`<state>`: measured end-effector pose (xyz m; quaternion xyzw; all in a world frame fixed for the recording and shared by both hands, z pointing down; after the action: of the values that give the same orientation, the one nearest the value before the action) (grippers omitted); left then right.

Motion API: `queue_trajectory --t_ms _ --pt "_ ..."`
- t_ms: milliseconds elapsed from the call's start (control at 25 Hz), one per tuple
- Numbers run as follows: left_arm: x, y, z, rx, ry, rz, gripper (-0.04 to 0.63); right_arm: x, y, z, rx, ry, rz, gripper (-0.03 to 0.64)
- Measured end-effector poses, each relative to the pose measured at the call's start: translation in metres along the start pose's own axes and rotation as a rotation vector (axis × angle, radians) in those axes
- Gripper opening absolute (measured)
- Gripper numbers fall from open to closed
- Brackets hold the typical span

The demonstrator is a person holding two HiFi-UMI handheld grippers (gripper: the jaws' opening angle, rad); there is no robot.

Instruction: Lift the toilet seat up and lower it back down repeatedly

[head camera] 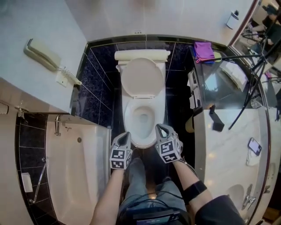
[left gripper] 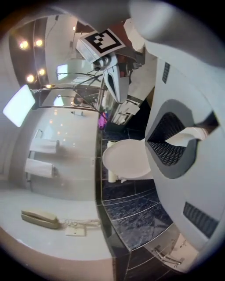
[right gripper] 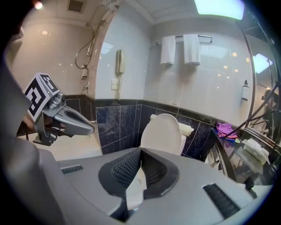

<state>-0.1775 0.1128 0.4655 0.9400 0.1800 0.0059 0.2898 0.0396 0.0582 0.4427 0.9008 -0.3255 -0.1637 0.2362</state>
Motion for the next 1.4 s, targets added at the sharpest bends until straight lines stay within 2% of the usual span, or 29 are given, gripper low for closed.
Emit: queue_trajectory --t_ms 120,240,400,520,760,960,1280,1400 --pt "0.003 -0.034 0.055 0.087 -0.001 0.006 -0.006 0.014 -0.030 0.043 0.058 0.027 0.014 0.006" --pt "0.008 -0.075 0.095 0.130 0.006 0.007 -0.006 0.019 -0.068 0.074 0.107 0.088 0.033 0.006" --pt "0.016 -0.120 0.130 0.161 0.029 0.003 -0.006 0.022 -0.120 0.102 0.167 0.114 0.022 0.006" --pt "0.025 -0.145 0.145 0.186 0.051 0.006 -0.006 0.028 -0.149 0.105 0.191 0.114 0.005 0.006" --pt "0.047 -0.184 0.151 0.229 0.083 0.000 -0.006 0.037 -0.200 0.091 0.212 0.206 -0.022 0.006" --pt "0.060 -0.190 0.135 0.239 0.103 0.006 -0.008 0.040 -0.217 0.077 0.216 0.196 -0.053 0.006" --pt "0.074 -0.192 0.135 0.261 0.089 0.017 -0.006 0.034 -0.211 0.062 0.189 0.160 -0.035 0.007" --pt "0.072 -0.187 0.134 0.256 0.094 0.022 -0.006 0.031 -0.207 0.064 0.180 0.154 -0.025 0.029"
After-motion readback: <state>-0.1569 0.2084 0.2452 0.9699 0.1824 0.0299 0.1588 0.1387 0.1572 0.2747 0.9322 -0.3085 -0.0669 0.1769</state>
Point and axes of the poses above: the fingertips, and each gripper's own axes: y forward along the fingers, x to its right, z out of its top, the point moved 9 cm from there along -y, backward along the fingers, and after that the axes turned 2 degrees about -y, right-handed, at the moved point
